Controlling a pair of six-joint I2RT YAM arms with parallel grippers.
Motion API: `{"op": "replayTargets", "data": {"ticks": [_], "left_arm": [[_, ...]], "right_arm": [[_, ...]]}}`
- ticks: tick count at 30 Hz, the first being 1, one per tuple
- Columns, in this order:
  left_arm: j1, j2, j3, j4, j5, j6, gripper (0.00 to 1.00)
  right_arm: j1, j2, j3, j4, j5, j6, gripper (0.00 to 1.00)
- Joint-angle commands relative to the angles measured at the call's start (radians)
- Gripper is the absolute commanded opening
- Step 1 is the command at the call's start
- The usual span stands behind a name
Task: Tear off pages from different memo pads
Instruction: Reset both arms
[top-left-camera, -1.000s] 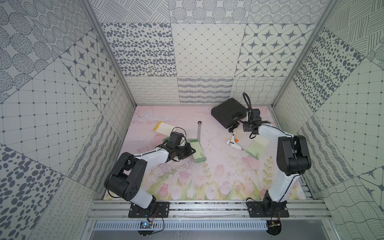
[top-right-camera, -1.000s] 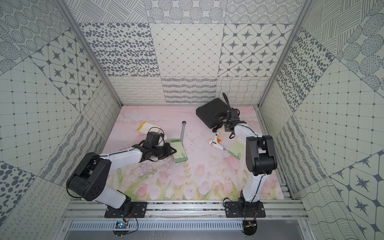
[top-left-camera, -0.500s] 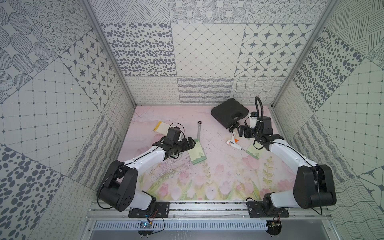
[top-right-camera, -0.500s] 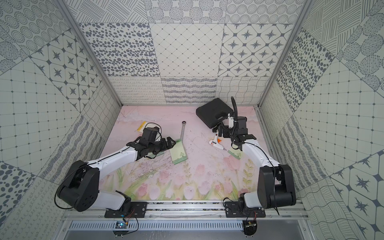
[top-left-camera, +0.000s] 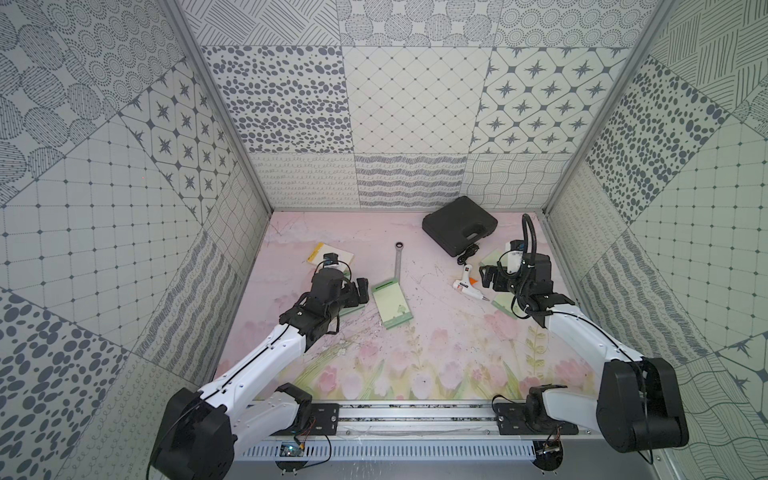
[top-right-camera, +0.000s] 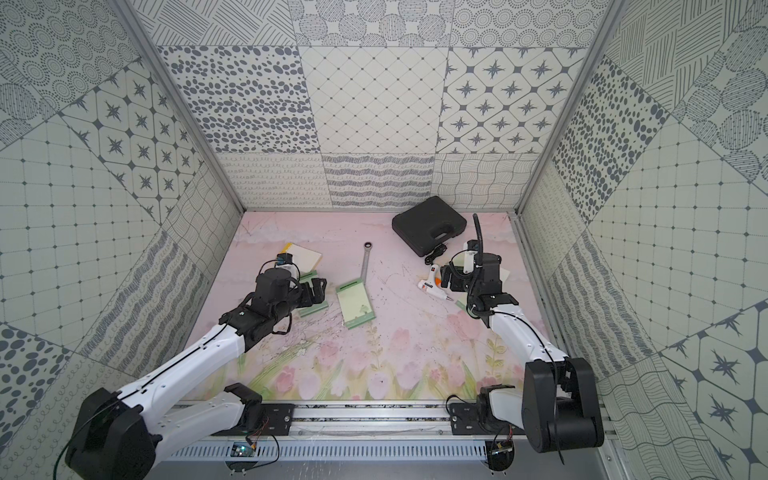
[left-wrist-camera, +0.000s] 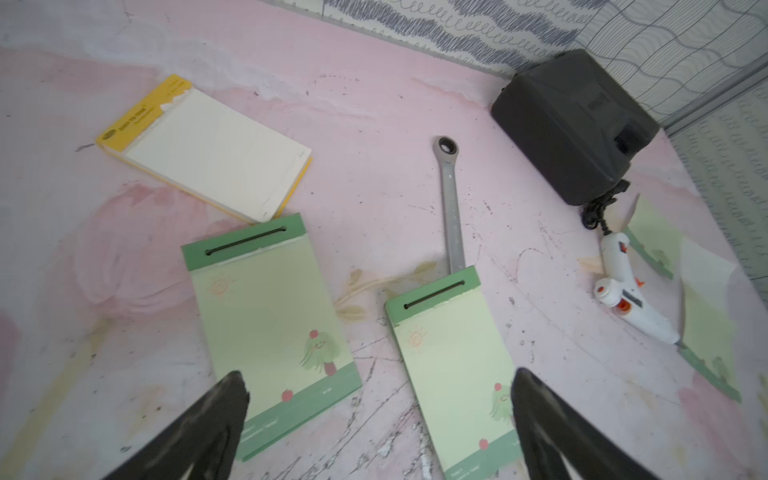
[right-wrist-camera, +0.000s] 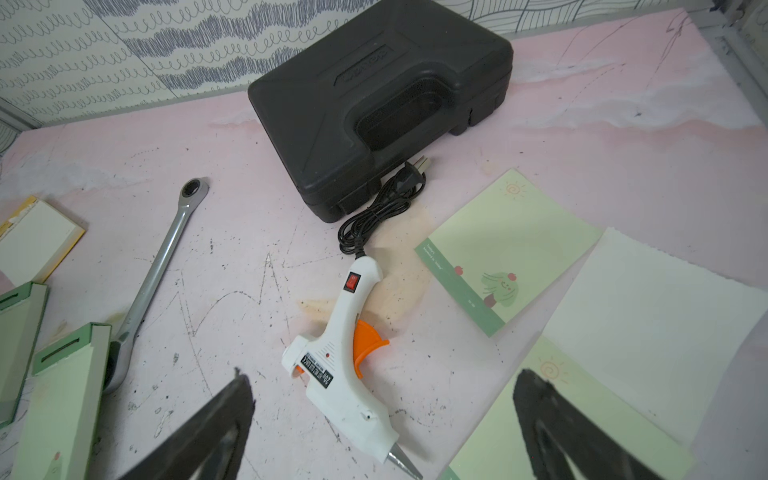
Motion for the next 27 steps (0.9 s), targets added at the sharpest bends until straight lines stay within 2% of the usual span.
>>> {"op": "replayTargets", "data": {"ticks": [1,4,7,9,12,16,18,21,23,25,27], "left_arm": [[0.041,-0.11,-0.137,0.2,-0.285,0.252,1.0],[0.114,-0.111,-0.208,0.307,-0.257,0.319,1.0],[0.166,-0.054,-0.295,0.521,-0.216,0.379,1.0],[0.207,0.035,-0.348,0.706,-0.172,0.402,1.0],[0.276,0.212,-0.369,0.915,-0.096,0.393,1.0],[0.301,0.403,-0.355,1.161,-0.059,0.451,1.0],[0.32,0.481,-0.333,1.172,-0.043,0.427,1.0],[0.325,0.613,-0.331,1.316,-0.021,0.458,1.0],[0.326,0.548,-0.302,1.154,-0.009,0.424,1.0],[0.329,0.584,-0.288,1.186,-0.001,0.454,1.0],[0.327,0.563,-0.268,1.119,-0.003,0.438,1.0]], "right_arm": [[-0.016,-0.011,-0.066,0.21,0.013,-0.024,0.99],[-0.034,0.024,-0.075,0.253,-0.01,-0.032,0.99],[-0.036,0.042,-0.1,0.357,0.041,-0.052,0.99],[-0.038,0.061,-0.16,0.462,0.067,-0.087,0.99],[-0.038,0.105,-0.16,0.482,0.076,-0.115,0.99],[-0.037,0.145,-0.218,0.634,0.09,-0.149,0.99],[-0.038,0.172,-0.25,0.728,0.075,-0.177,0.99],[-0.039,0.237,-0.232,0.746,0.076,-0.181,0.99],[-0.038,0.286,-0.232,0.788,0.095,-0.173,0.99],[-0.042,0.315,-0.249,0.85,0.121,-0.157,0.99],[-0.044,0.304,-0.237,0.807,0.12,-0.156,0.99]]}}
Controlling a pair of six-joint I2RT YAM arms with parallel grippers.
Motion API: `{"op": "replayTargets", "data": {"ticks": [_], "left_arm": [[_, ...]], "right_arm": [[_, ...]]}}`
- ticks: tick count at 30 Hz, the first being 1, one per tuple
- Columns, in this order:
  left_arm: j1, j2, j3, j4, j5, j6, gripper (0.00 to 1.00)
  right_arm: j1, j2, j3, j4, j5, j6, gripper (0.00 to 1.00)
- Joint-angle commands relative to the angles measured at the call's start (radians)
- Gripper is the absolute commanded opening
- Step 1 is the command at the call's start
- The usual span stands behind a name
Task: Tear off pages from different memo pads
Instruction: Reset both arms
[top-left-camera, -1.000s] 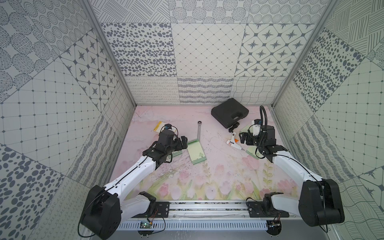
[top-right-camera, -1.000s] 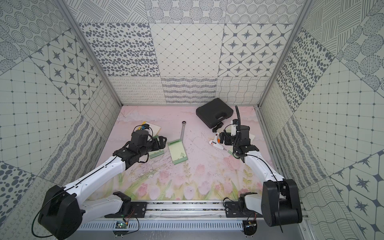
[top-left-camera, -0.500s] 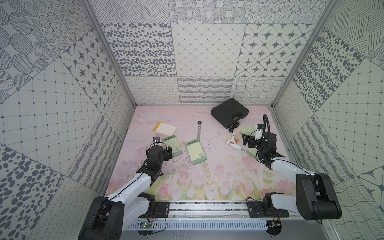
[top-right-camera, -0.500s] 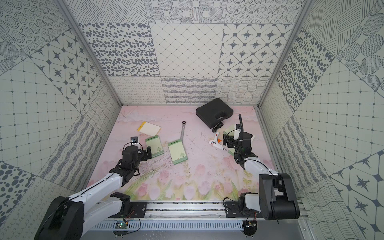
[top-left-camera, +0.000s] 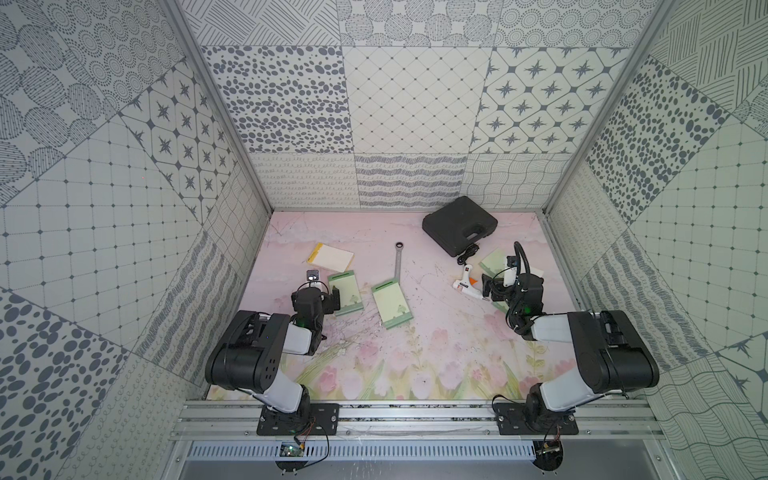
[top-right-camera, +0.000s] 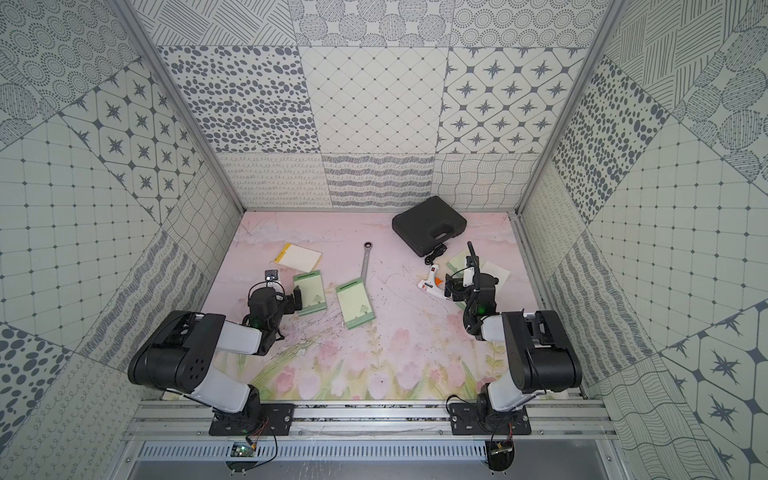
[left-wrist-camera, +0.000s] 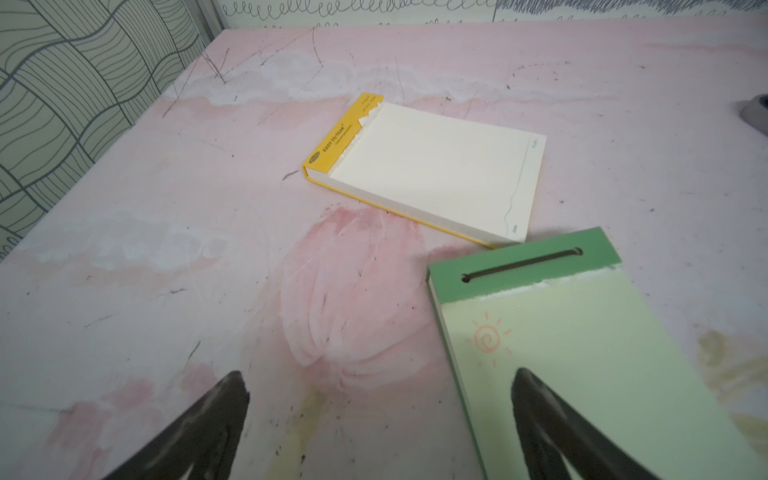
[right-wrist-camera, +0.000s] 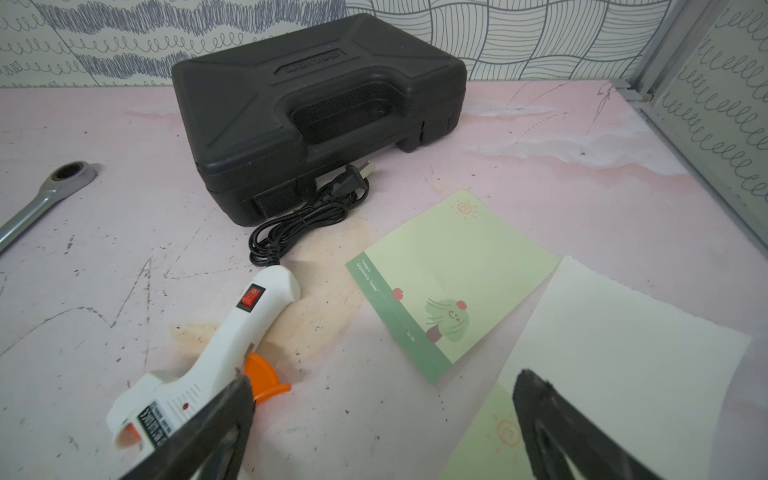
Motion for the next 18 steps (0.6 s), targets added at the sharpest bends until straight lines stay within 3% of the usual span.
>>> {"op": "replayTargets", "data": {"ticks": [1,18], "left_arm": [[0.012,0.01,0.057,0.076,0.055,0.038,1.0],[0.023,0.017,0.073,0.056,0.054,0.032,1.0]], "right_arm": [[-0.008,-0.001,0.001,0.111,0.03,0.001,0.99],[-0.007,0.0,0.008,0.099,0.043,0.005,0.99]]}}
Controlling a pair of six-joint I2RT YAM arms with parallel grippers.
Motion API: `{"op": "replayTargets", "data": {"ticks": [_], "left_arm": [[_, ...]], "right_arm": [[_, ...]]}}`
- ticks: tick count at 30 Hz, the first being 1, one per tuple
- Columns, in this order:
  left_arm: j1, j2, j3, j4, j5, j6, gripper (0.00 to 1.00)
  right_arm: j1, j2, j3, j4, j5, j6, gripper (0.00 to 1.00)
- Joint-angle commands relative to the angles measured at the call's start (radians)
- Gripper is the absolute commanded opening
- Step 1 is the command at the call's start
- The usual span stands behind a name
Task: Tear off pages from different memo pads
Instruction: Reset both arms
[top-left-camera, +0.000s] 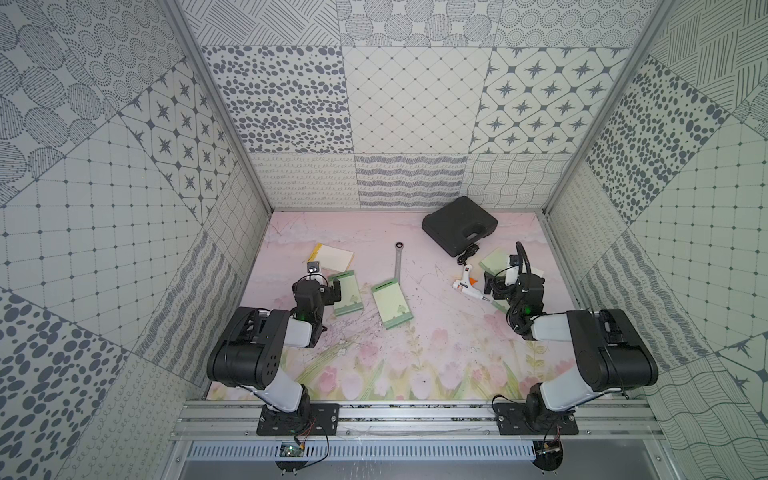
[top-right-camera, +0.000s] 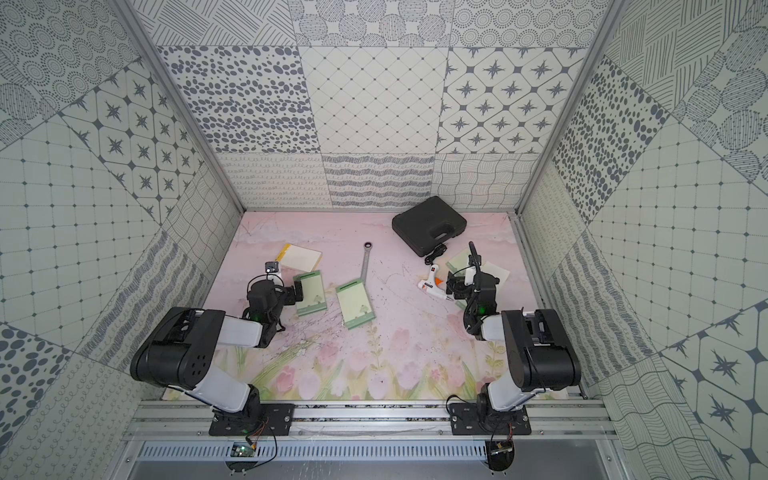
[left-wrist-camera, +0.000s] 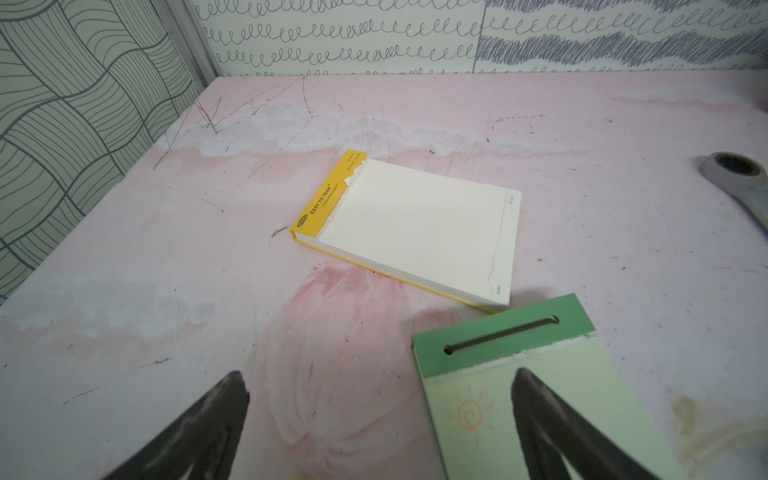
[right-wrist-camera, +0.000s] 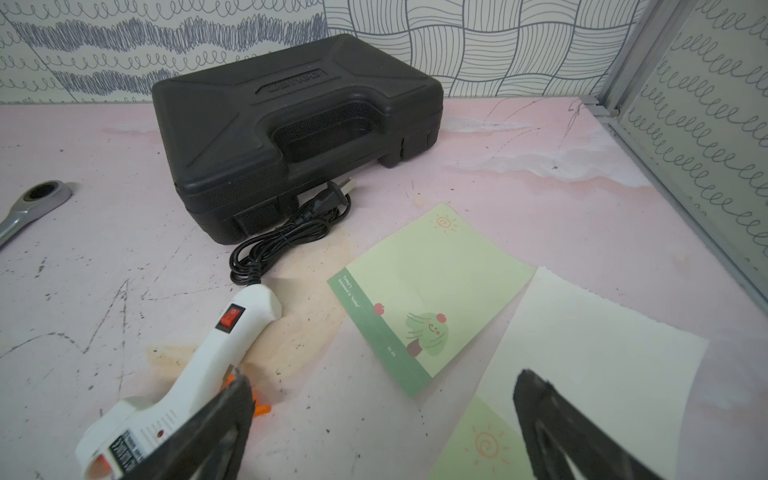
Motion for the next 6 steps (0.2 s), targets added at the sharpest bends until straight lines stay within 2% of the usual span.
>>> {"op": "replayTargets", "data": {"ticks": [1,6], "left_arm": [[0.011,0.001,0.011,0.049,0.02,0.019,1.0],[0.012,0.002,0.011,0.05,0.02,0.019,1.0]], "right_arm": [[-0.006,-0.001,0.009,0.058,0.007,0.005,0.99],[-0.006,-0.001,0.008,0.06,0.007,0.004,0.99]]}}
